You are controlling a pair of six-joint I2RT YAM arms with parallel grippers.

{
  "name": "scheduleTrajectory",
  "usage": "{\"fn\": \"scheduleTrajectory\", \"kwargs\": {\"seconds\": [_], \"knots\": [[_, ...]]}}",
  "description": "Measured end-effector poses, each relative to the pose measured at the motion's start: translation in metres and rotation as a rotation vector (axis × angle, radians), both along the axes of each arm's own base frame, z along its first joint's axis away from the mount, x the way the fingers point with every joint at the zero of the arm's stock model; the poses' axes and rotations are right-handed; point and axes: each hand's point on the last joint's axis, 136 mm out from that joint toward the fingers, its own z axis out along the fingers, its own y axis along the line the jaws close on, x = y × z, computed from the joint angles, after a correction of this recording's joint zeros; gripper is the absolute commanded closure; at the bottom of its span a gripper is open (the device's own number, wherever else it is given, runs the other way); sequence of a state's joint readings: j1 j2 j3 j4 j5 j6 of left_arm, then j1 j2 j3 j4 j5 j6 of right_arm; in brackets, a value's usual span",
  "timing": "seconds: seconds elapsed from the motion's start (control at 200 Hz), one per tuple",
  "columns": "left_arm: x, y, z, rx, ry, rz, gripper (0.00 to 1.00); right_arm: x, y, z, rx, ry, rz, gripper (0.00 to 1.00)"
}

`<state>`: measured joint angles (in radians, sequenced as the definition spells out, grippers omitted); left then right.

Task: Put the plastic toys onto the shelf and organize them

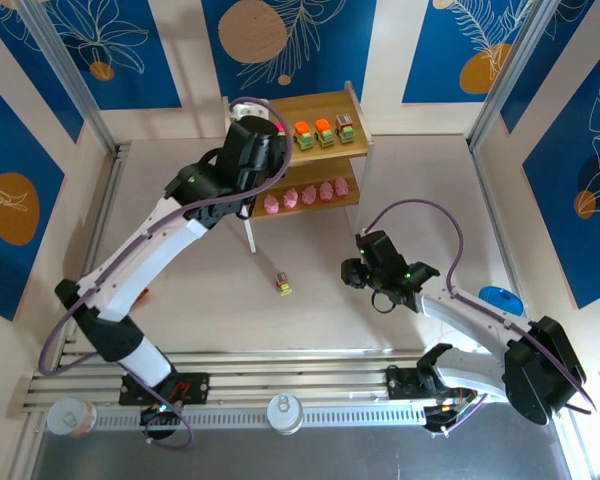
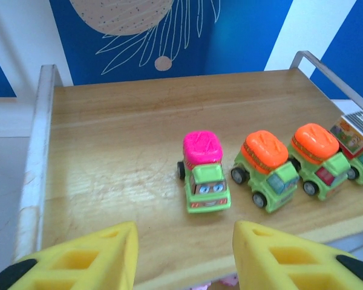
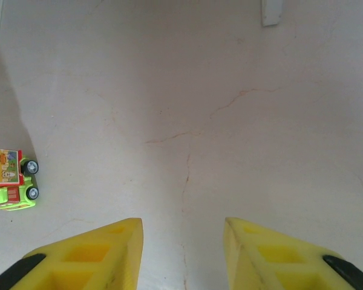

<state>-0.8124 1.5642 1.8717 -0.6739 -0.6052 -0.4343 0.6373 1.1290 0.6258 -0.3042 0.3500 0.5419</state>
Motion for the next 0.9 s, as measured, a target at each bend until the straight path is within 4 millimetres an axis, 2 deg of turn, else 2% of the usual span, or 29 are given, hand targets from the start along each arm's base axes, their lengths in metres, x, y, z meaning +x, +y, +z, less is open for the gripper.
{"fn": "scheduleTrajectory", "kwargs": {"seconds": [0.115, 0.255, 0.375, 0.58, 0.695, 0.9], "knots": [[-0.018, 0.01, -0.012, 0.014, 0.003, -0.028, 0.53, -0.004, 0.009, 0.001, -0.008, -0.013, 0.038, 0.56], [-0.036, 0.028, -0.037, 0.06, 0.025, -0.043, 0.49, -0.014, 0.02, -0.005, -0.051, -0.01, 0.083, 0.54], [-0.049, 0.041, -0.06, 0.1, 0.045, -0.055, 0.41, -0.019, 0.034, -0.003, -0.082, -0.011, 0.11, 0.52], [-0.07, 0.062, -0.102, 0.16, 0.071, -0.077, 0.24, -0.023, 0.067, 0.008, -0.104, -0.033, 0.139, 0.5], [-0.076, 0.069, -0.12, 0.171, 0.075, -0.081, 0.16, -0.028, 0.084, 0.007, -0.128, -0.027, 0.155, 0.5], [-0.075, 0.075, -0.172, 0.216, 0.124, -0.089, 0.14, -0.035, 0.109, 0.001, -0.163, -0.018, 0.187, 0.47]]}}
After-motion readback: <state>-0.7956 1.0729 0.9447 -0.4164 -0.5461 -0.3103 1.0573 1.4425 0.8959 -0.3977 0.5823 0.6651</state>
